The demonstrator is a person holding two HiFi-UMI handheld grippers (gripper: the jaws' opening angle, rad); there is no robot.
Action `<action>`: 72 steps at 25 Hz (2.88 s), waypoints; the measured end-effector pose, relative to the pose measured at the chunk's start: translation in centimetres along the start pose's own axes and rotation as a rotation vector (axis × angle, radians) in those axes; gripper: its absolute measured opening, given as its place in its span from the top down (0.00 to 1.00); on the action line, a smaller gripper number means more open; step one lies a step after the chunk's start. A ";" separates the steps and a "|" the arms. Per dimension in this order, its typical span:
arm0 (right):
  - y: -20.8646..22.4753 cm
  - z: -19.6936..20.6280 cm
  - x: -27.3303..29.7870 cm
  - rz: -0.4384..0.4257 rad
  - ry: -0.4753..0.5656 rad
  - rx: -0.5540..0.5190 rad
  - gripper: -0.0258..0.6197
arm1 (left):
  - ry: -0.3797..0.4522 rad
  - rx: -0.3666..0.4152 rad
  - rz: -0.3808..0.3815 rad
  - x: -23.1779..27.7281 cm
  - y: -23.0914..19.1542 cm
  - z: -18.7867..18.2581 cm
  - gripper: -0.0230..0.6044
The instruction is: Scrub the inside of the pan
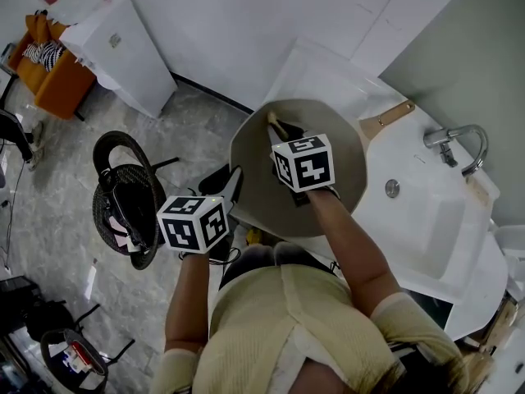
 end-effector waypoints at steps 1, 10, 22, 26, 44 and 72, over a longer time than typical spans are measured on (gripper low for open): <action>-0.2 0.0 0.0 -0.004 0.000 -0.007 0.87 | 0.000 -0.001 0.000 0.0 0.0 0.0 0.76; -2.1 0.6 0.1 -0.069 -0.017 -0.076 0.87 | 0.007 -0.003 -0.011 0.0 0.1 0.1 0.76; -4.7 2.0 0.0 -0.194 -0.051 -0.184 0.87 | 0.020 -0.006 -0.025 -0.1 0.0 0.2 0.76; -5.5 2.4 -0.3 -0.238 -0.066 -0.229 0.87 | 0.021 -0.004 -0.034 -0.2 0.0 0.1 0.76; -8.1 4.7 -1.9 -0.401 -0.146 -0.461 0.87 | 0.039 -0.017 -0.068 -0.1 0.0 -0.1 0.76; -8.6 9.7 -5.2 -0.703 -0.401 -0.721 0.87 | 0.021 -0.002 -0.088 -0.1 0.4 0.4 0.76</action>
Point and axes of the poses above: the fingertips, and each gripper's own axes: x forward along the fingers, y to its right, z out of its underside, the point moved 5 cm from there along -x, backward along the fingers, and after that the axes turned 14 degrees about -y, right-handed, at the moved point
